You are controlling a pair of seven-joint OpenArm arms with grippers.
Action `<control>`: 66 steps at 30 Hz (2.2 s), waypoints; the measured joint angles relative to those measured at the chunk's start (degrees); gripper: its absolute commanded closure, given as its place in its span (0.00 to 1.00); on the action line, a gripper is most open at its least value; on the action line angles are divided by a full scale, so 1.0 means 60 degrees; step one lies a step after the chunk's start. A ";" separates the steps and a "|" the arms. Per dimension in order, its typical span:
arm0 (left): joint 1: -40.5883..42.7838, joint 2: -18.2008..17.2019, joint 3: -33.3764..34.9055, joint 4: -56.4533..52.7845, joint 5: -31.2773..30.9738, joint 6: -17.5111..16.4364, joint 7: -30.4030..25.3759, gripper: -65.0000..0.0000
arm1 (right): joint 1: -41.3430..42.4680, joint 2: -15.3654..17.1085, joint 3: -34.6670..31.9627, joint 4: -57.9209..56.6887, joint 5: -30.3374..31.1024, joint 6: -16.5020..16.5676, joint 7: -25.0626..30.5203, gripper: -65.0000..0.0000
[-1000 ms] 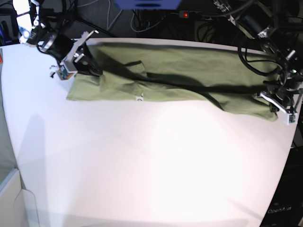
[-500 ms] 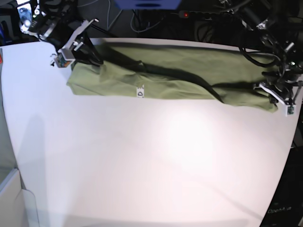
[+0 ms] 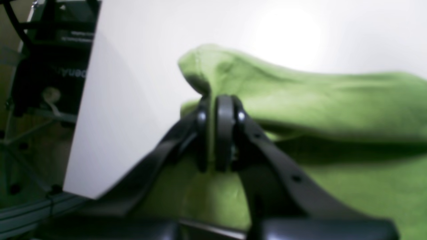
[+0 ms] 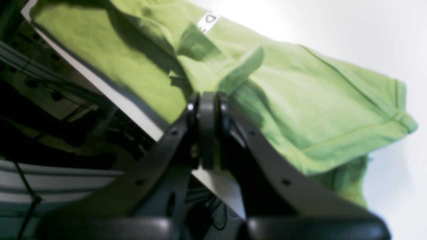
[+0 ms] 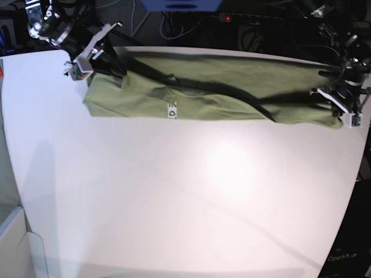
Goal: Fold the T-shirt properly
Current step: 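Lift the hem and fold it over toward the collar edge, then hold the strip ends with both grippers and pull them apart to straighten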
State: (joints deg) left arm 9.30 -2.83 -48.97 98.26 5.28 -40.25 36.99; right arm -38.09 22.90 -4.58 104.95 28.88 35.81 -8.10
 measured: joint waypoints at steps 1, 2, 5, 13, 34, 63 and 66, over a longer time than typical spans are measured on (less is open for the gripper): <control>0.0073 0.0058 0.0000 -0.0011 0.0004 -0.0004 -0.0408 0.96 | 0.0033 -0.0004 0.0000 0.0000 0.0000 0.0018 0.0000 0.99; 0.0135 0.0135 0.0000 -0.0011 0.0029 0.0000 -0.0834 0.96 | 0.0106 -0.0011 0.0000 0.0000 -0.0007 0.0022 -0.0007 0.99; 0.0415 0.0273 0.0018 -0.0018 -0.0004 -0.0007 -0.2317 0.96 | 0.0284 -0.0153 0.0051 0.0000 0.0018 -0.0004 0.0004 0.99; 0.0648 0.0408 -0.0135 -0.0678 0.0062 -0.0015 -0.4896 0.97 | 0.0521 -0.0186 0.0069 -0.0117 0.0018 -0.0007 -0.0040 0.99; 0.0991 0.1060 -0.1377 -0.4109 0.0000 0.0058 -1.1366 0.97 | 0.1526 -0.0193 0.0080 -0.1923 0.0018 -0.0036 -0.0073 0.99; 0.0627 0.0503 -0.1366 -0.6156 0.0073 0.0062 -1.4673 0.96 | 0.1741 -0.0197 0.0080 -0.1934 0.0022 -0.0029 -0.0149 0.99; 0.0696 0.0525 -0.1377 -0.6156 0.0069 0.0066 -1.4677 0.96 | 0.1767 -0.0197 0.0080 -0.1934 0.0018 -0.0018 -0.0503 0.99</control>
State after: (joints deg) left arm 13.47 0.32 -57.23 61.32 5.69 -39.86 -51.07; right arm -27.49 21.71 -4.10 93.34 28.99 35.70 -11.11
